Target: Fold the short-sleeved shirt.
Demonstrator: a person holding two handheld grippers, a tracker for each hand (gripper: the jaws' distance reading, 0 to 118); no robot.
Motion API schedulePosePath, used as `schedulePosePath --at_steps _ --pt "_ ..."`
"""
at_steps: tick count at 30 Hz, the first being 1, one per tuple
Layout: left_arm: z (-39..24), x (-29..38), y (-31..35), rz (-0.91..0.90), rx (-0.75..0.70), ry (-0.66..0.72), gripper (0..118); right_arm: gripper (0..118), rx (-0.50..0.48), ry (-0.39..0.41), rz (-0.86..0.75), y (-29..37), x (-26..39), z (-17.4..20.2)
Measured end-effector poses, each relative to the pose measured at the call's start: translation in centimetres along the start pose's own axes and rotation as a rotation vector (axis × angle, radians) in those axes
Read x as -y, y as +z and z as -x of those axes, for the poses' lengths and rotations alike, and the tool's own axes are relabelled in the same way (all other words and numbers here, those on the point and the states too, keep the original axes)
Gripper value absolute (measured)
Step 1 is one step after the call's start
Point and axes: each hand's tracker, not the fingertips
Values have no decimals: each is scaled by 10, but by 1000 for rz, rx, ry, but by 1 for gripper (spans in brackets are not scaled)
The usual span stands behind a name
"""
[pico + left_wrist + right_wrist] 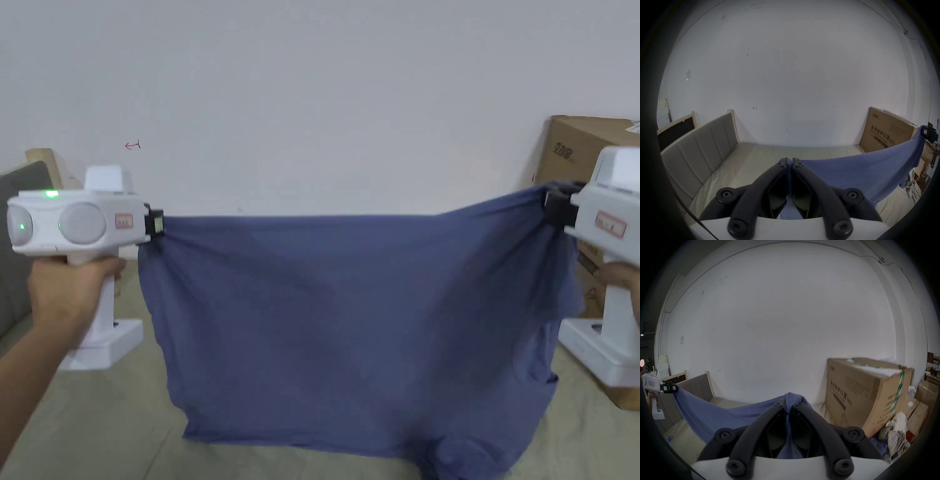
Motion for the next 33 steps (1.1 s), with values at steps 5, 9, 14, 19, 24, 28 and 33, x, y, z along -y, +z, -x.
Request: schedulePosePath --at_steps 5,9,14,19,24,28,33 --pt "12 86 -24 130 28 34 2 2 -7 -1 142 -17 81 -7" --pt "21 153 -24 226 16 18 2 2 -11 -30 242 -13 147 -12" --pt "33 225 3 322 15 43 2 2 -27 -75 350 29 219 -12" --pt "54 292 42 406 34 58 2 2 -41 -119 442 96 274 -13" --pt "59 343 95 488 10 59 2 2 -42 -200 508 173 311 -9" --pt "62 369 133 506 3 51 2 2 -27 -224 547 222 335 -12" --pt "64 395 169 532 6 52 2 2 -1 -259 614 265 361 -16"
